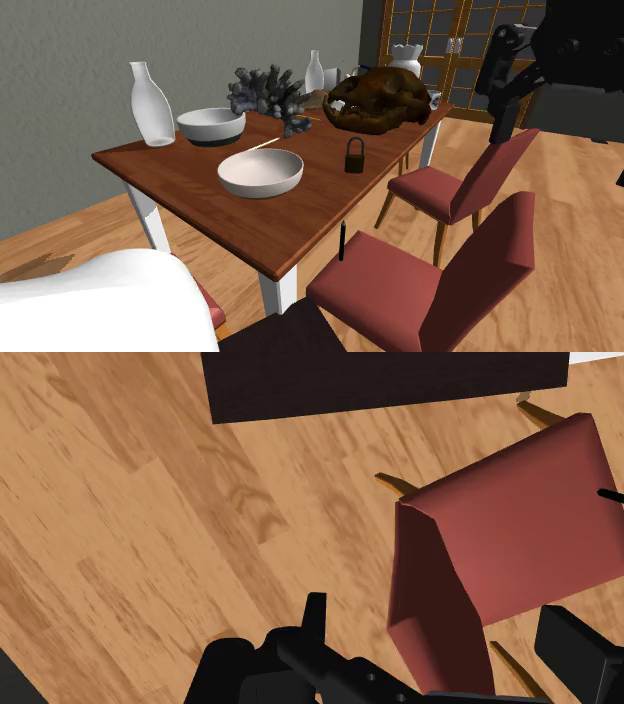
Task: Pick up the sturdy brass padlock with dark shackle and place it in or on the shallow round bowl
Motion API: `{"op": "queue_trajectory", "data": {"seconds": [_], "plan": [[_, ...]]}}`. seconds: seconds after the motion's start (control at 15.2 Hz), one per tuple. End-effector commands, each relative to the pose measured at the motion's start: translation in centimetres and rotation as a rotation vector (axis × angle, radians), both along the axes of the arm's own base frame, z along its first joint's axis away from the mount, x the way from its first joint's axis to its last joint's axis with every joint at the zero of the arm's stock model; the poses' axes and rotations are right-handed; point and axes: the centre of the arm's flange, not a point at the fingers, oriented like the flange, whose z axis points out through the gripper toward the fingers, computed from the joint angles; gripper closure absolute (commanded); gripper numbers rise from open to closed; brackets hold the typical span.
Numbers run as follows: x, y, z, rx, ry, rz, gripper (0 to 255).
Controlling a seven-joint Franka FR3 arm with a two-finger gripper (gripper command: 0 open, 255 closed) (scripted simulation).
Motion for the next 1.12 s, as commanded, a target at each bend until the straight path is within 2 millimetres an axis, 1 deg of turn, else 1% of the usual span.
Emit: {"op": "queue_trajectory", "data": {"seconds": [0.0, 0.53, 1.06], "plan": [[0.0, 0.0, 0.0, 0.000, 0.000, 0.000, 0], [1.9, 9.2, -3.6, 0.044, 0.029, -0.116, 0], [4.7, 18.4, -6.8, 0.088, 0.058, -0.232, 0]]}}
